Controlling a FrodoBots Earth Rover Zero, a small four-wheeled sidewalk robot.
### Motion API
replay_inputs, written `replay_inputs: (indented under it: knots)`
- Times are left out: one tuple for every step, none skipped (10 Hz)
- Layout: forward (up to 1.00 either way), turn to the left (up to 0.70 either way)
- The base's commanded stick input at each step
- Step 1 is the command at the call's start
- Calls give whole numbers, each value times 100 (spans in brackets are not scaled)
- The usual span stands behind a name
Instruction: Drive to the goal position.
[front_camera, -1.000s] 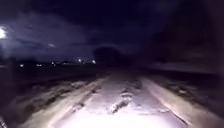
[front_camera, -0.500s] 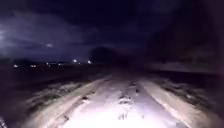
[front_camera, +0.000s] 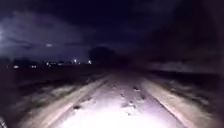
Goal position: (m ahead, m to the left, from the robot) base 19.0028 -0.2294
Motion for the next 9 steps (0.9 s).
replay_inputs:
  knots:
    - [85,0]
    - [85,-2]
    - [85,-8]
    - [85,-14]
    - [85,-20]
    - [85,-29]
    - [85,-29]
    - [85,-12]
    - [85,-7]
